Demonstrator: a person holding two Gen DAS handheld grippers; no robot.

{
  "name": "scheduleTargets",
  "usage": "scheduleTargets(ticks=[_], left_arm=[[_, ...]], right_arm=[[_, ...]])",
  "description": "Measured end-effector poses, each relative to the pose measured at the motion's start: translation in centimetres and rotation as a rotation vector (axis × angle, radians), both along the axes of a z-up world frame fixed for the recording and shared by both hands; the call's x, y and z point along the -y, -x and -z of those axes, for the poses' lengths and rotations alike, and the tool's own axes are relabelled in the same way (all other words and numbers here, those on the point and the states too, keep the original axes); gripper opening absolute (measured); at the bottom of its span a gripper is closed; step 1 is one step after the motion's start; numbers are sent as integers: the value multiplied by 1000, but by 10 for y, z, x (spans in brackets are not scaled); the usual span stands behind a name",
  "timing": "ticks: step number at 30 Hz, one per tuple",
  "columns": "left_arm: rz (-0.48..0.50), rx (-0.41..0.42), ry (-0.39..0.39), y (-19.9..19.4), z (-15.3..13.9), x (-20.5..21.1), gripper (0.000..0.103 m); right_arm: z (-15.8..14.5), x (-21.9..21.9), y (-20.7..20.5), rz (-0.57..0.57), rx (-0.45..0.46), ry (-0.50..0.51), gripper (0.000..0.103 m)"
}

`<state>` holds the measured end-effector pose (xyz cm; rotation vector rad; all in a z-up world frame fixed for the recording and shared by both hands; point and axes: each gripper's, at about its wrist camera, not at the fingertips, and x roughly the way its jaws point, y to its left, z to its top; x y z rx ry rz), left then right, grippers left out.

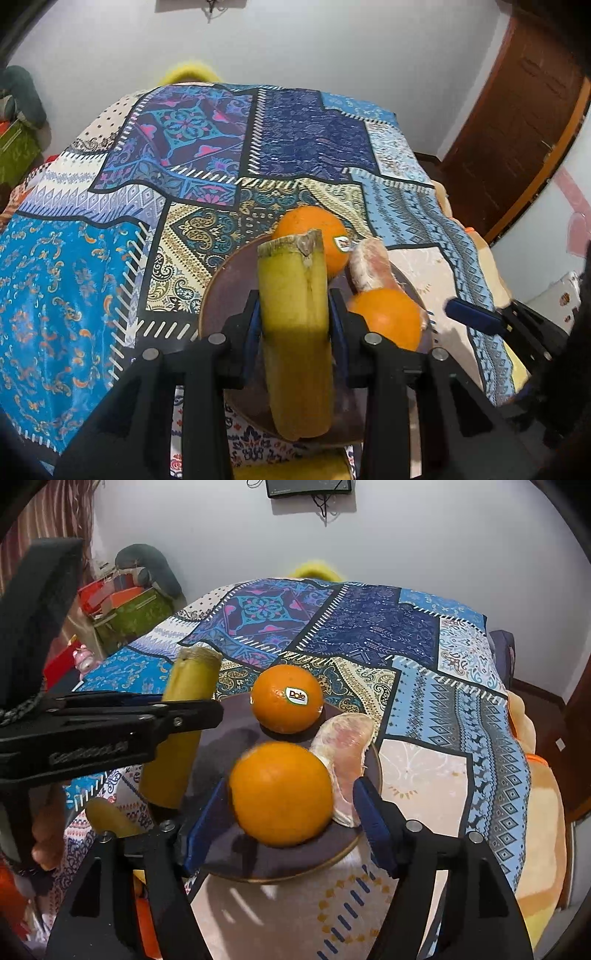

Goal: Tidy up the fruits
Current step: 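Lower the Dole orange onto the plate with the right tool while the left tool lowers the cucumber beside it, then open both tools and withdraw them from the plate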

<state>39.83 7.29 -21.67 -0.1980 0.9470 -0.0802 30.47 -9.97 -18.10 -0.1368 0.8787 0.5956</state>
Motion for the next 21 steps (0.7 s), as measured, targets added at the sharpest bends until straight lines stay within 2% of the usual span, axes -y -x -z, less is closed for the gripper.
scheduleTargets(ticks=[10, 21], left_arm=[[-46, -58, -26, -6, 14, -9, 41], [-17, 4, -91, 42, -20, -6, 44]], right_arm=[[-7, 12, 9, 20, 24, -3, 69], [-20, 16, 31, 28, 39, 6, 69]])
